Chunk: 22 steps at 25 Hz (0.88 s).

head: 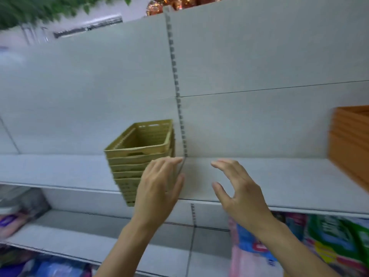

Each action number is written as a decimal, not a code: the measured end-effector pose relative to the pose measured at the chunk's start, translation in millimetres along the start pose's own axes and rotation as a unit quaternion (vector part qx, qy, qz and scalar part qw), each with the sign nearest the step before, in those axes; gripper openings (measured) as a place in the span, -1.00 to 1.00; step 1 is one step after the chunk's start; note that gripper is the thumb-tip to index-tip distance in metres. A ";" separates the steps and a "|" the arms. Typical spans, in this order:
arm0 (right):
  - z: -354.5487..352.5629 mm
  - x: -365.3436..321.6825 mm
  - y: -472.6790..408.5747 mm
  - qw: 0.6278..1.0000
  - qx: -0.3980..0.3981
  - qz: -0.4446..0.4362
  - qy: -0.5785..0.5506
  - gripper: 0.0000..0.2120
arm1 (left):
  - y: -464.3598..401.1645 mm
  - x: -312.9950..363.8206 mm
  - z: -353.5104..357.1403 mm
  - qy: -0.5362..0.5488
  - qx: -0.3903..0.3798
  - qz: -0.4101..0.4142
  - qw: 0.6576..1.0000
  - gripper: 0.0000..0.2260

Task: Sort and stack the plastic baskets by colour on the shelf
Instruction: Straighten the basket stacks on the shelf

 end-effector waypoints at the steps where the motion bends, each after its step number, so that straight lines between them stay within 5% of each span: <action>1: 22.9 -17.6 -17.5 1.000 -0.011 -0.012 -0.012 -0.54 | -7.5 -25.3 -25.0 -0.017 0.026 -0.004 1.000 -0.66; 4: 83.4 -53.7 -67.6 0.995 -0.093 -0.022 -0.036 -0.30 | -38.2 -100.5 -76.3 -0.056 0.052 -0.087 0.993 -0.47; 8: 137.6 -56.3 -106.8 0.979 -0.192 0.000 0.062 -0.21 | -57.3 -174.7 -69.7 0.082 -0.129 -0.244 0.958 -0.28; 10: 148.1 -50.9 -112.3 0.975 -0.203 0.025 0.088 -0.32 | -58.7 -182.4 -64.1 0.169 -0.167 -0.251 0.938 -0.35; 14: 143.1 -50.3 -108.5 0.978 -0.176 0.020 0.110 -0.41 | -64.1 -176.0 -62.1 0.159 -0.139 -0.213 0.954 -0.56; 22: 36.1 -11.9 -55.0 0.979 -0.122 0.028 0.162 -0.40 | -44.9 -84.4 8.8 0.213 -0.183 -0.186 0.941 -0.58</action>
Point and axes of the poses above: each hand's wrist, its own y-axis away from the middle knuckle, its own z-axis out of the palm, x = y × z, the point moved 9 cm from there along -y, towards the middle knuckle, and after that the axes turned 15 degrees about -z, right-handed, at the moved point
